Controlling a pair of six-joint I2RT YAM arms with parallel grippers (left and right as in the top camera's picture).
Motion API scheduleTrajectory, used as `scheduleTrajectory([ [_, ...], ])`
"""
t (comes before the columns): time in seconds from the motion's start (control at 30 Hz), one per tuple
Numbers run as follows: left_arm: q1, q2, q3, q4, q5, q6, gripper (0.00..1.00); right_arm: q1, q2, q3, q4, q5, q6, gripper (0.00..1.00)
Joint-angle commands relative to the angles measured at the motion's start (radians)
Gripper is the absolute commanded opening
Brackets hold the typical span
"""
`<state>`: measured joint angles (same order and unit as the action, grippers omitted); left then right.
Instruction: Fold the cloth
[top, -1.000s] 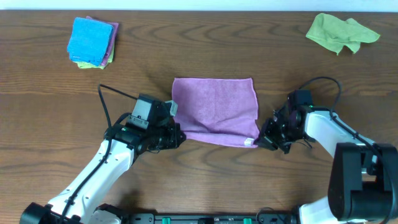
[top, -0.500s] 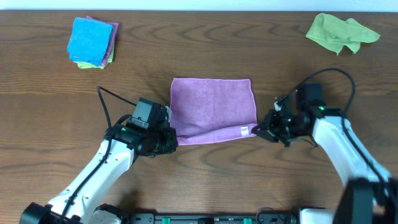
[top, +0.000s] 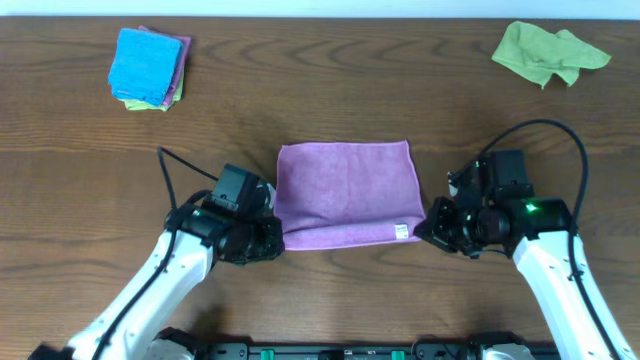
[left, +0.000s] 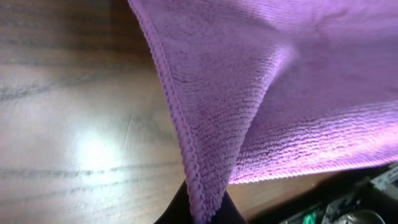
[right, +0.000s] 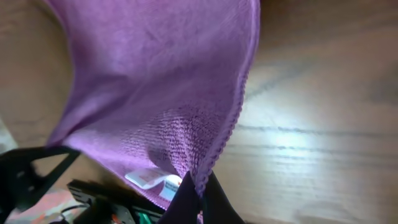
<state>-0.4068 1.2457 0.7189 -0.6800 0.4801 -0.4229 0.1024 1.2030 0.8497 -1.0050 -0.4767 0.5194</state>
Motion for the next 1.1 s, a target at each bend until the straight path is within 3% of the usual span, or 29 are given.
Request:
scheduleTrajectory([
  [0.0, -0.025, -0.082, 0.013, -0.036, -0.078, -0.038, 0.06, 0.019, -0.008, 0.014, -0.019, 0.049, 0.019, 0.01],
  [0.2, -0.078, -0.199, 0.013, -0.106, -0.131, -0.077, 0.06, 0.037, -0.039, 0.014, -0.058, 0.105, 0.038, 0.01],
  [0.47, -0.085, -0.206, 0.013, -0.164, -0.113, -0.195, 0.06, 0.037, -0.051, 0.014, -0.055, 0.167, 0.052, 0.02],
  [0.53, -0.085, -0.206, 0.013, -0.183, -0.113, -0.215, 0.1, 0.037, -0.051, 0.014, -0.054, 0.175, 0.052, 0.02],
  [0.93, -0.085, -0.205, 0.013, -0.198, -0.122, -0.217, 0.05, 0.037, -0.051, 0.014, -0.049, 0.185, 0.052, 0.01],
  [0.97, -0.085, -0.205, 0.013, -0.198, -0.122, -0.217, 0.1, 0.037, -0.051, 0.014, -0.049, 0.185, 0.052, 0.02],
  [1.0, -0.085, -0.205, 0.012, -0.198, -0.122, -0.217, 0.29, 0.037, -0.051, 0.014, -0.049, 0.185, 0.052, 0.02],
  [1.07, -0.085, -0.205, 0.007, -0.198, -0.121, -0.218, 0.42, 0.037, -0.051, 0.014, -0.046, 0.185, 0.052, 0.01],
])
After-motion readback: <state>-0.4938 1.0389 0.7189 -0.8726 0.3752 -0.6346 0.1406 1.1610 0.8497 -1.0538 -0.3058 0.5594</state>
